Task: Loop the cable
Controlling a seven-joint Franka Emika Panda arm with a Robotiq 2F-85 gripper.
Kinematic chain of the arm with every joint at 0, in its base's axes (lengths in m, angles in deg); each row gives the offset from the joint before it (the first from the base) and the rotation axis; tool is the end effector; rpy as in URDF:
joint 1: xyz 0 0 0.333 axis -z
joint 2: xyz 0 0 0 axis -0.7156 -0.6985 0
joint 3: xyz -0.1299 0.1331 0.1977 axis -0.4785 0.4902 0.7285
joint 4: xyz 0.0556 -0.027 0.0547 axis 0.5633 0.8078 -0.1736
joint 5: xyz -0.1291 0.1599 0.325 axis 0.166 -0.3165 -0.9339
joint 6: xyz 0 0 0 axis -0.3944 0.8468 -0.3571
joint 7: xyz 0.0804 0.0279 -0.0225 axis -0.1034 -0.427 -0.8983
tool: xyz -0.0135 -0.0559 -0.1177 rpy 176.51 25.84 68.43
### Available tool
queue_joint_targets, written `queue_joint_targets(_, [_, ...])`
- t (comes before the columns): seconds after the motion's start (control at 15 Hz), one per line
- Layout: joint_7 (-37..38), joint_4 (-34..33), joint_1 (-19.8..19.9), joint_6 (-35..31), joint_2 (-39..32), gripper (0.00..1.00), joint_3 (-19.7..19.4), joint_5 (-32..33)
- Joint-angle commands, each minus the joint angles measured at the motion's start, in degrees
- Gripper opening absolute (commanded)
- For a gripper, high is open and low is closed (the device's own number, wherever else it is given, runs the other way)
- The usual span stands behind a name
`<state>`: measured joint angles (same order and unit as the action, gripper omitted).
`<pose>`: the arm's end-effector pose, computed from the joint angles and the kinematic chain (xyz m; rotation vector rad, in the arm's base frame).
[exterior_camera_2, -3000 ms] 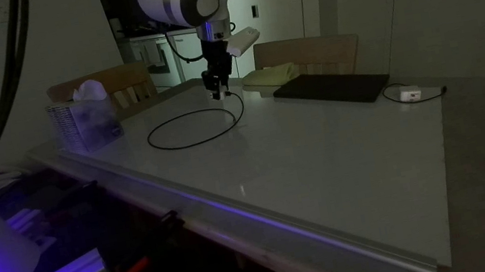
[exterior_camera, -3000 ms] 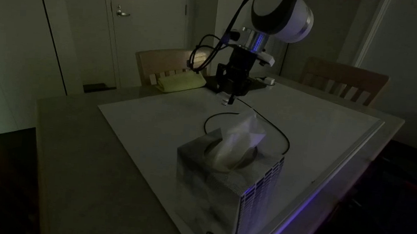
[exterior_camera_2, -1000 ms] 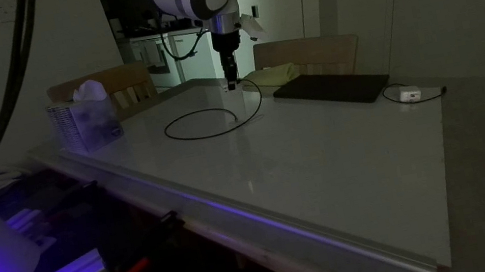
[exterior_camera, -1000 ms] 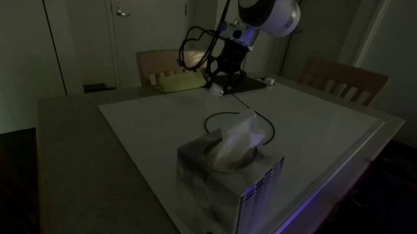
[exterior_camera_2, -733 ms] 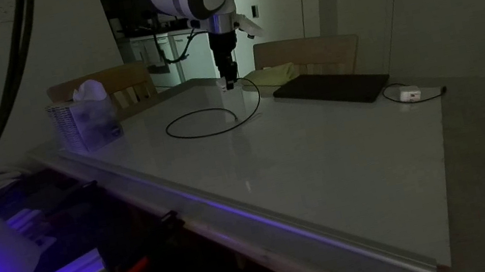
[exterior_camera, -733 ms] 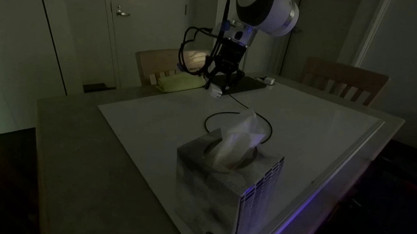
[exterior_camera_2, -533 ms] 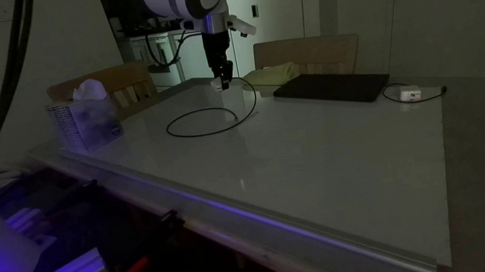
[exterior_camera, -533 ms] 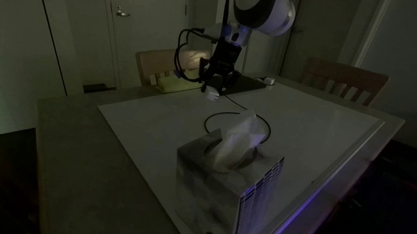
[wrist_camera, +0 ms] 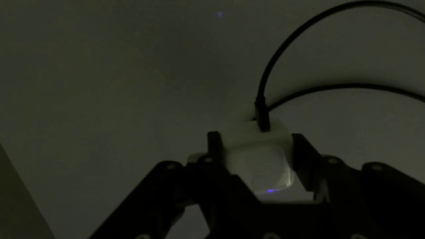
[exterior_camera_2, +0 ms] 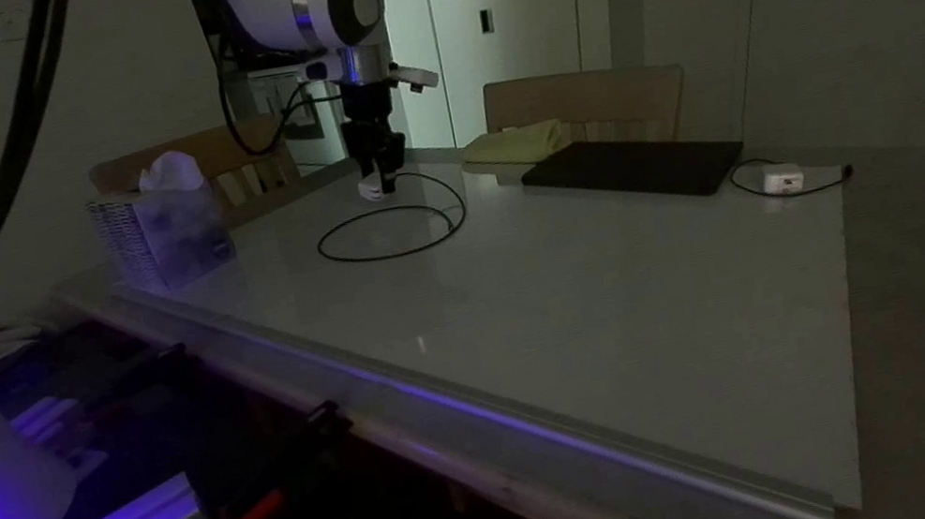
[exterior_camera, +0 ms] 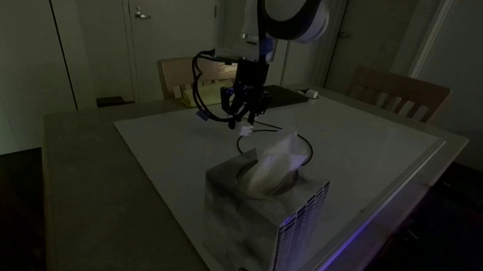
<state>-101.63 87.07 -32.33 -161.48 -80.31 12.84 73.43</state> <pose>0.5751 0.1516 0.1308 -0.2661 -3.1057 -0.2049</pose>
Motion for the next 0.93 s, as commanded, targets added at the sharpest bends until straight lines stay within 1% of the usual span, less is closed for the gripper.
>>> queue_joint_targets(0.0, [-0.3,-2.2,2.0,6.7,-1.5,0.29,2.5,3.9])
queue_joint_targets(0.07, [-0.1,-3.1,0.5,8.0,-1.2,0.29,0.7,1.3])
queue_joint_targets(0.13, [-0.1,-3.9,-4.3,8.6,0.1,0.29,-4.1,-4.3])
queue_joint_targets(0.33, [6.2,-6.3,-8.3,7.7,-0.3,0.29,-8.5,-9.2])
queue_joint_targets(0.47, [10.4,-7.5,-10.7,7.0,-0.6,0.29,-10.8,-10.9])
queue_joint_targets(0.6, [14.5,-8.3,-12.4,7.3,-0.7,0.29,-12.2,-11.7])
queue_joint_targets(0.87, [20.1,-8.9,-14.3,8.4,-1.5,0.29,-13.0,-11.9])
